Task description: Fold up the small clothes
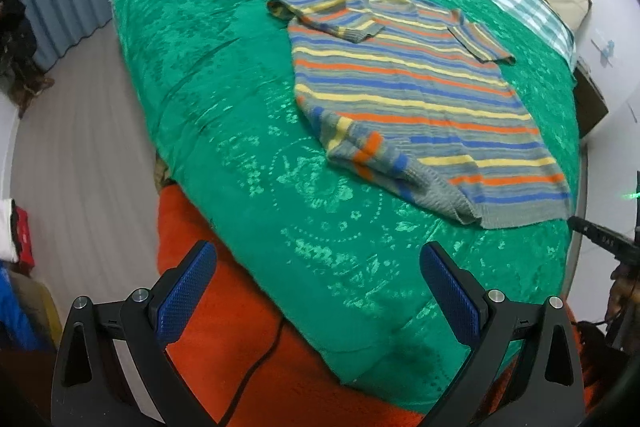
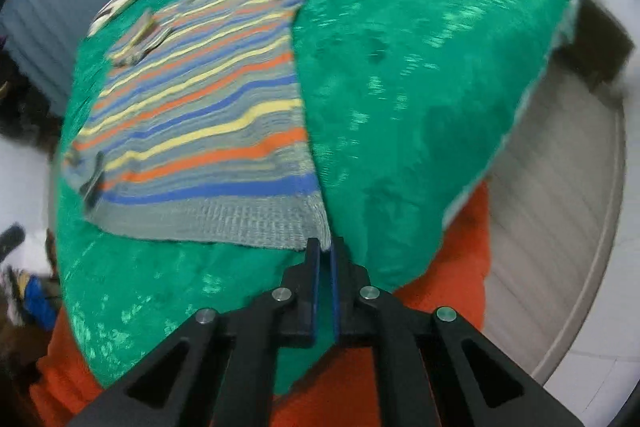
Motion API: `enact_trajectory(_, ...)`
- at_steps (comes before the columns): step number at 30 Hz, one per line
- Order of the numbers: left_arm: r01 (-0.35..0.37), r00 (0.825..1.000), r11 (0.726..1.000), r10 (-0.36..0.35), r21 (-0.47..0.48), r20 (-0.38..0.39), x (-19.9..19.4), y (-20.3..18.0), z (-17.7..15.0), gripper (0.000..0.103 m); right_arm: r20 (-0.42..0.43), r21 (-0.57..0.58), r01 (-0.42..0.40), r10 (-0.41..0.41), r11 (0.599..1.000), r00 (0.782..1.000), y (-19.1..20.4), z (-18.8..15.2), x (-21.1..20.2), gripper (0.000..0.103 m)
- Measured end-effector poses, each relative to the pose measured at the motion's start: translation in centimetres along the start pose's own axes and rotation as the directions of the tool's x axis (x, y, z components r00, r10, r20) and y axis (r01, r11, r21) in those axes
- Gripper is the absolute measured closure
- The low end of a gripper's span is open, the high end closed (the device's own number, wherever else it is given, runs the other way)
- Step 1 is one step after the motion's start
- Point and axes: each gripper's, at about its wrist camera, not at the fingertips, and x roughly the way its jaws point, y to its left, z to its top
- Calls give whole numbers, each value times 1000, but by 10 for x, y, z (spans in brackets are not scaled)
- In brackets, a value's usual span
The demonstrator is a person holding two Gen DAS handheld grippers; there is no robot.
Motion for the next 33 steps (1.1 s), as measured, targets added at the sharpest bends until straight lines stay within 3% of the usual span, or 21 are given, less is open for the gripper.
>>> enact_trajectory(2, -11, 1000, 1000, 11, -21, -3, -1, 9, -3, 1, 20, -1, 81, -81, 997, 997, -5, -2, -12, 87)
enact_trajectory(3, -17, 1000, 999, 16, -31, -4, -2, 13, -4, 1, 71, -34, 110, -107, 993, 992, 2, 0, -25, 82)
enact_trajectory(4, -20, 1000, 999, 19, -43, -6, -3, 17, -5, 1, 109, -66, 84, -77, 994, 991, 7, 3, -34, 76)
enact_trajectory(7, -15, 1000, 997, 15, -73, -4, -3, 26, -6, 1, 114, -153, -156, 175, 976, 978, 42, 21, -49, 76)
enact_trajectory(8, -14, 1000, 997, 13, -79, -3, -3, 27, -5, 1, 56, -182, -282, 297, 942, 953, 63, 31, -44, 76)
enact_trajectory(10, -8, 1000, 996, 8, -93, 2, -5, 27, -3, 1, -13, -211, -445, 452, 871, 892, 99, 46, -29, 76)
enact_trajectory(12, -4, 1000, 995, 6, -98, 17, -10, 26, -2, 1, -111, -288, -519, 510, 805, 853, 150, 57, 3, 76)
enact_trajectory(14, -17, 999, 995, 21, -96, 38, -18, 27, -5, 1, -180, -411, -524, 498, 746, 849, 193, 53, 22, 75)
enact_trajectory(15, -26, 999, 995, 31, -97, 43, -21, 29, -7, 1, -207, -517, -509, 476, 688, 855, 216, 44, 25, 74)
enact_trajectory(16, -31, 998, 994, 35, -101, 44, -22, 31, -8, 1, -208, -582, -480, 451, 656, 868, 228, 37, 26, 73)
enact_trajectory(18, -39, 999, 992, 43, -118, 32, -19, 38, -13, 1, -156, -720, -367, 379, 588, 912, 256, 23, 32, 71)
enact_trajectory(21, -55, 998, 988, 57, -142, 5, -11, 48, -18, 1, -123, -787, -276, 298, 552, 947, 276, 22, 52, 74)
enact_trajectory(22, -59, 998, 987, 60, -148, 1, -10, 51, -18, 1, -121, -800, -260, 279, 541, 953, 277, 22, 54, 94)
enact_trajectory(24, -61, 998, 985, 62, -160, 6, -12, 56, -20, 1, -129, -789, -267, 275, 553, 953, 278, 32, 56, 99)
enact_trajectory(25, -62, 998, 984, 65, -166, 10, -13, 59, -20, 1, -166, -759, -318, 304, 568, 938, 273, 35, 50, 99)
enact_trajectory(26, -62, 998, 982, 66, -176, 14, -14, 62, -20, 1, -221, -708, -407, 366, 578, 904, 271, 37, 41, 99)
enact_trajectory(28, -55, 998, 979, 59, -197, 16, -13, 68, -20, 1, -312, -577, -582, 504, 573, 805, 269, 42, 31, 99)
enact_trajectory(29, -45, 999, 976, 49, -213, 14, -11, 72, -19, 1, -370, -453, -703, 602, 548, 707, 274, 45, 30, 94)
enact_trajectory(30, -32, 999, 973, 36, -229, 14, -10, 76, -17, 1, -395, -364, -770, 661, 525, 638, 274, 44, 28, 90)
enact_trajectory(32, 8, 1000, 967, -1, -254, 27, -8, 81, -14, 1, -419, -230, -842, 731, 489, 539, 278, 46, 37, 39)
enact_trajectory(33, 31, 999, 965, -24, -259, 32, -6, 82, -12, 1, -405, -194, -852, 751, 486, 521, 273, 48, 38, 36)
